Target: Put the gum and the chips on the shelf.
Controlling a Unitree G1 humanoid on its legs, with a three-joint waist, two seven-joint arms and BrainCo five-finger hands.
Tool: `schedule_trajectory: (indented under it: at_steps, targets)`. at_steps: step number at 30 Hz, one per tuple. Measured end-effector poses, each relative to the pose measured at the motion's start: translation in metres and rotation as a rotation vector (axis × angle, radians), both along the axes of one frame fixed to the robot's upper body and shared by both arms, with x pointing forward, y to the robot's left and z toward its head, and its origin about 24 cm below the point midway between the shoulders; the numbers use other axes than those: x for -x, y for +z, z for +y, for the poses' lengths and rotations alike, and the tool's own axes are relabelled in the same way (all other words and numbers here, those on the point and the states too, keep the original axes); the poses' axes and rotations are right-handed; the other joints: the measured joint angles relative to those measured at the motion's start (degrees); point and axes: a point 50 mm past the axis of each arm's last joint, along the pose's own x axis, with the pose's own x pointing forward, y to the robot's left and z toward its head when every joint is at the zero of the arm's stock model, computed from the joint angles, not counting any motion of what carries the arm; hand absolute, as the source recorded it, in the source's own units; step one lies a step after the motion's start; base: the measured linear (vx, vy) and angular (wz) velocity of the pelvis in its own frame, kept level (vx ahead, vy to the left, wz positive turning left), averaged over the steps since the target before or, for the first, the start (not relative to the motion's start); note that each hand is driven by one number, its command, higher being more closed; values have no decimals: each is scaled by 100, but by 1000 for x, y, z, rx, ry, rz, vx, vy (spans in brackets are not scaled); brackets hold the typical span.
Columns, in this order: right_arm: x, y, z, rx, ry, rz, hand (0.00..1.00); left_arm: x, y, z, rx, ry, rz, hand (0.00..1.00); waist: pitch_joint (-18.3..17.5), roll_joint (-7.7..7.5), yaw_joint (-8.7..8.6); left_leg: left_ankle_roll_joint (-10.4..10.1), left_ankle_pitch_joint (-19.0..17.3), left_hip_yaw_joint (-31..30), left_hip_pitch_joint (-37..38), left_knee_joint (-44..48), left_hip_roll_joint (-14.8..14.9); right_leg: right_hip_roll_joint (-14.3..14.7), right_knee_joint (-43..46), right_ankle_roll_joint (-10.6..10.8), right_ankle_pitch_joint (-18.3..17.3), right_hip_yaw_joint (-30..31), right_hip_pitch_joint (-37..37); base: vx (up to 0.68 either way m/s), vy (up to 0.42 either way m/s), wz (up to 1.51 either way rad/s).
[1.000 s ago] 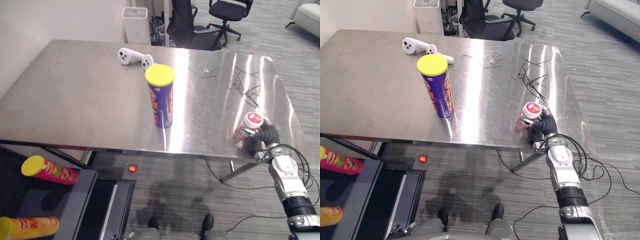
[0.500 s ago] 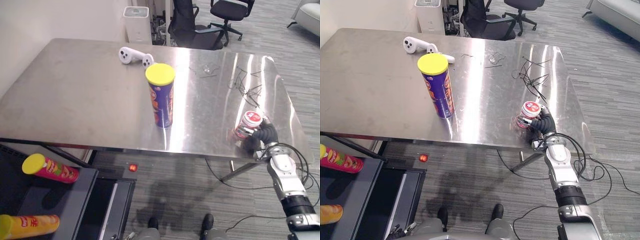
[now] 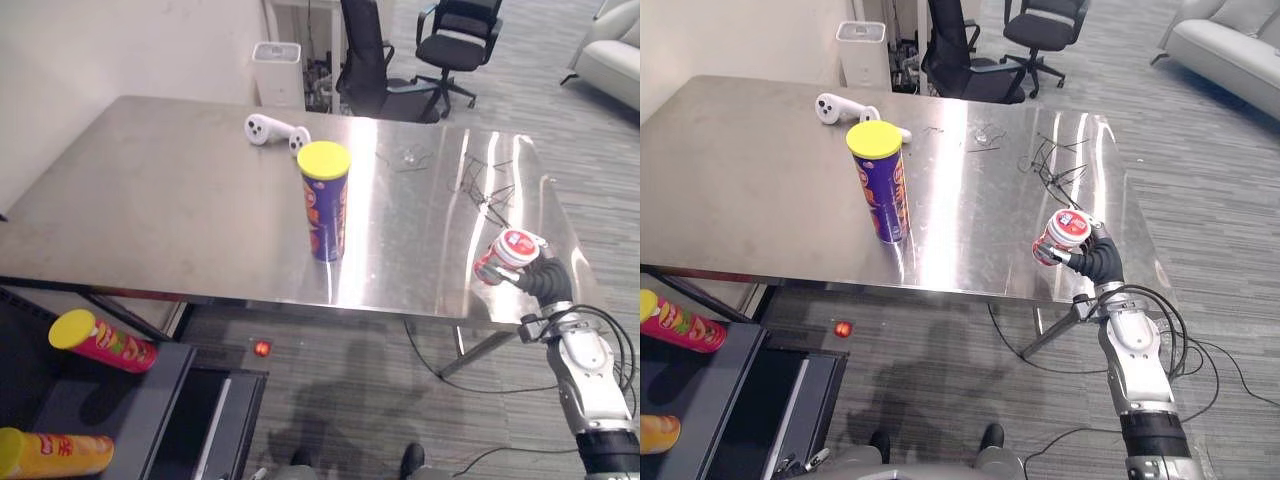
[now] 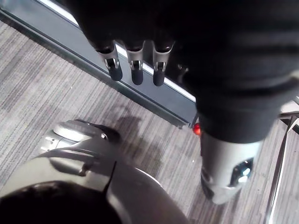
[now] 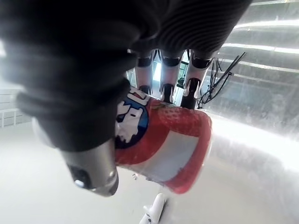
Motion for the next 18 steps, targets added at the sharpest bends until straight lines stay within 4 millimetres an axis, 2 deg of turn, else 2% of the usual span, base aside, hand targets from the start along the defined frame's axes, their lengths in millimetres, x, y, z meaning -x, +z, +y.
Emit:
schedule_trajectory:
  at_steps: [6,13,16,18]
  targets:
    - [10,-4,3,7,49,19,100,9,-1,2,-5,34,19,0,-234,-42,-61,-9,54,109,98,-190,9,13,-1,-2,-7,108,-31,-23,0,-9]
    - [13,-9,4,-5,68,40,100,10,-1,3,-10,53,24,0,-277,-56,-113,-30,12,281,212,-150,52,54,34,-6,-26,266,-29,4,3,-12]
    - [15,-16,9,-28,74,59,100,10,-1,2,1,64,34,0,-260,-8,-127,-63,-281,240,36,390,149,51,566,-28,-328,266,-165,6,-2,6]
    - [12,-17,20,-29,119,66,100,9,-2,1,6,71,35,0,-214,57,-118,-97,-508,26,-221,960,240,48,1037,-70,-618,123,-229,-21,-36,41]
